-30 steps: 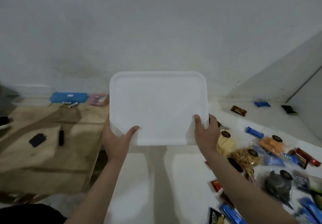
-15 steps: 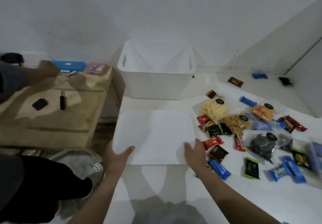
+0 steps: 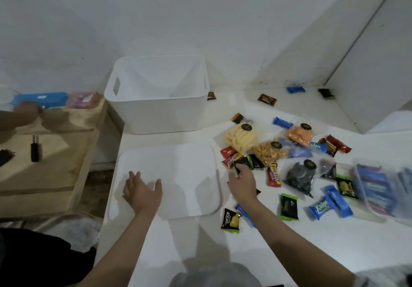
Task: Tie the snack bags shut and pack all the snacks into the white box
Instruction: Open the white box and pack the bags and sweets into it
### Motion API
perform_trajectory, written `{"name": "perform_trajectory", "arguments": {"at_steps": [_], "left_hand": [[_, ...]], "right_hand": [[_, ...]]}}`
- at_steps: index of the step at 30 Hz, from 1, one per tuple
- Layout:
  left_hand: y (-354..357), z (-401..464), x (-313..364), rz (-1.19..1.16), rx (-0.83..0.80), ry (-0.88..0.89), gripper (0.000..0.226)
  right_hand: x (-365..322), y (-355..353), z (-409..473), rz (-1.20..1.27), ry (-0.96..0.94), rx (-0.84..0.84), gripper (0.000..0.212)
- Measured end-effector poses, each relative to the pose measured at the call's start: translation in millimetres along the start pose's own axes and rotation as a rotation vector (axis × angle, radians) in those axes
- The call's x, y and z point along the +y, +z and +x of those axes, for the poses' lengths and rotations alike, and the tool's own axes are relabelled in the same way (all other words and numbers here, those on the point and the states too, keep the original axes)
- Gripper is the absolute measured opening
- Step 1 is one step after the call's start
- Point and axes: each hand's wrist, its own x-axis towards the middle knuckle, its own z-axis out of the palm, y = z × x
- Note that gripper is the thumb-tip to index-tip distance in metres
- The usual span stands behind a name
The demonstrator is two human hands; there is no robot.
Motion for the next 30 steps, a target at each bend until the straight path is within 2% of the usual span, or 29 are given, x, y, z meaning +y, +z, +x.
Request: {"name": "perform_trajectory", "arguments": {"at_steps": [7,11,15,20,23,25,27,29,30], "left_hand": [[59.3,-35.0,137.1,-0.165,-0.133,0.250,0.069],[92.8,-63.1,209.2,-0.206,-0.227,0.353,0.067],[129.6,-90.2,263.8,-0.197,-0.329,0.498,0.059],[179.2,-113.4,305.5,0.027,-0.497,0.693,0.072],[205.2,-116.8,310.7,0.342,-0.527,0.739,0.081],[214.2,-119.5,309.6,0.459,-0.481,0.739,0.077],[217.6,-122.4,309.1,0.476,-0.434,0.734,0.068],[217.9,-123.2,309.2,0.486,-0.431,0.707,0.069],[217.1,-122.9,309.6,0.493,-0.435,0.691,0.073]], "right_hand": [[2.0,-100.9,49.1,0.019,-0.033,0.125,0.035],[12.9,-156.7,86.0,0.043,-0.036,0.169,0.040],[33.6,-208.0,130.9,-0.144,-0.001,0.167,0.043],[69.8,-249.4,168.4,-0.526,0.081,0.016,0.060],[82.6,-260.7,176.8,-0.561,0.099,-0.112,0.063],[85.1,-266.5,178.1,-0.550,0.089,-0.125,0.062],[83.2,-271.5,180.1,-0.568,0.073,-0.135,0.050],[78.9,-275.8,182.6,-0.581,0.058,-0.195,0.028],[76.5,-277.6,183.0,-0.569,0.054,-0.239,0.024]]}}
